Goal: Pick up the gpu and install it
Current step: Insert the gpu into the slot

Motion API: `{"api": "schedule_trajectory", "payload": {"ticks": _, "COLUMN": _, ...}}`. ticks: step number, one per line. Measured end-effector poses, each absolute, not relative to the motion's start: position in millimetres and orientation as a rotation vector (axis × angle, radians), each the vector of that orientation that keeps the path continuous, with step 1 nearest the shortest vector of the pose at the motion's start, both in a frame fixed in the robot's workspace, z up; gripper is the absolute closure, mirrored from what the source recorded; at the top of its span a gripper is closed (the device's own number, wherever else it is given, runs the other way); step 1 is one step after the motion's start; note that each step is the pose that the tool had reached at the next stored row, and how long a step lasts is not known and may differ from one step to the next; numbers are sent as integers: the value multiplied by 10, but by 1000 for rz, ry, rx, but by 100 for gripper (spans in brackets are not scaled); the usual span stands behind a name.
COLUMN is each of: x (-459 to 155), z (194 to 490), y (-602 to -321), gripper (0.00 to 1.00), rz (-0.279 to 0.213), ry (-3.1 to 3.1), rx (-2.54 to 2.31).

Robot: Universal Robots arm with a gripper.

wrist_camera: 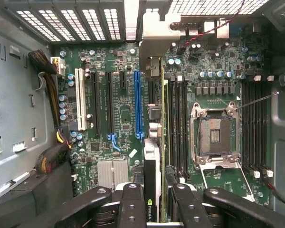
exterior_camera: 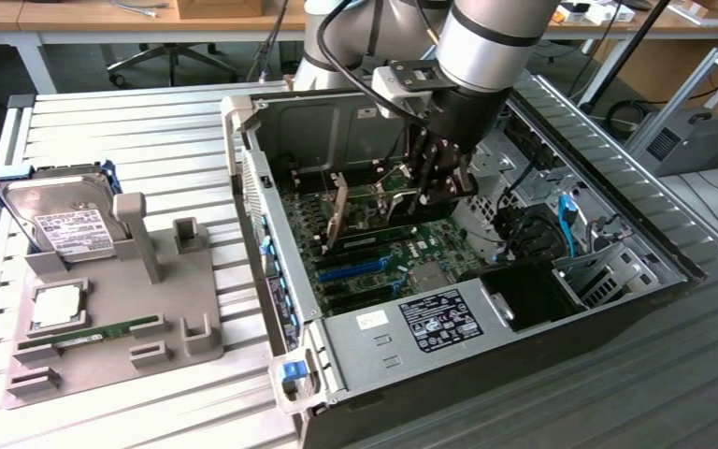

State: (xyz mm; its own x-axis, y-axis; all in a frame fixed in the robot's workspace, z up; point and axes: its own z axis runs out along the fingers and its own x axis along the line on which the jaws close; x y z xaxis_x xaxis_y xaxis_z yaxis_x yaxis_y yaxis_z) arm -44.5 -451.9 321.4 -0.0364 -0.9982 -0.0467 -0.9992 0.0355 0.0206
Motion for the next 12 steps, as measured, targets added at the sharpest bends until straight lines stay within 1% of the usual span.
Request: {"api": "schedule_trajectory", "payload": {"ticks": 12, "x": -445, "z": 3169, "y": -4519, "gripper": 73, "rz": 74, "ry": 2246, "rx": -2167}}
